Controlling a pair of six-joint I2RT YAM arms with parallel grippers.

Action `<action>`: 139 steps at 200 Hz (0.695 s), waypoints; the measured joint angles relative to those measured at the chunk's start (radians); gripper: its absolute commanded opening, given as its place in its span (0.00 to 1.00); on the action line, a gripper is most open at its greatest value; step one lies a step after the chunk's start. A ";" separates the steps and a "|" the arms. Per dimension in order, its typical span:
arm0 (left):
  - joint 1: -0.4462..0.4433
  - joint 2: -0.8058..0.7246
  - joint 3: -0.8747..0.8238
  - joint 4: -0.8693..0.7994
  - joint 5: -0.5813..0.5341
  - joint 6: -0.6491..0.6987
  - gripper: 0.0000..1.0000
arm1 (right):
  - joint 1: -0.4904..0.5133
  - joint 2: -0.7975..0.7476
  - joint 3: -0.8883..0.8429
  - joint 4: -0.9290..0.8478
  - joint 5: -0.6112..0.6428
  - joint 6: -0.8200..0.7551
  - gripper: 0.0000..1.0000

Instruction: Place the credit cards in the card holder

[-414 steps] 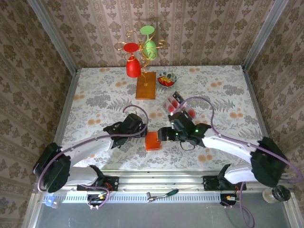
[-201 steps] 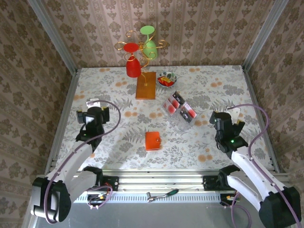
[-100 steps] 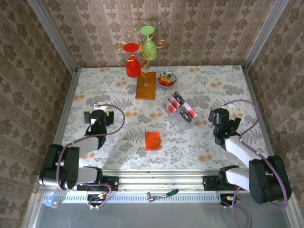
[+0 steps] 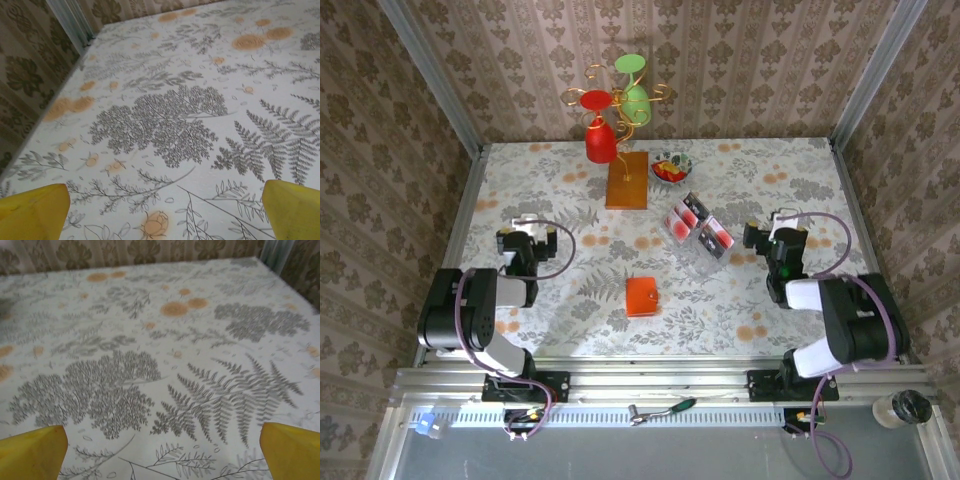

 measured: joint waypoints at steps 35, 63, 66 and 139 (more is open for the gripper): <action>0.045 0.000 0.016 -0.008 0.077 -0.019 1.00 | -0.016 0.027 0.029 -0.032 -0.060 -0.006 1.00; 0.046 0.000 0.018 -0.008 0.101 -0.024 1.00 | -0.016 0.027 0.048 -0.021 -0.070 -0.006 1.00; 0.045 0.000 0.018 -0.008 0.102 -0.024 1.00 | -0.016 0.027 0.048 -0.021 -0.072 -0.006 1.00; 0.039 0.000 0.018 -0.008 0.101 -0.024 1.00 | -0.016 0.027 0.048 -0.023 -0.074 -0.010 1.00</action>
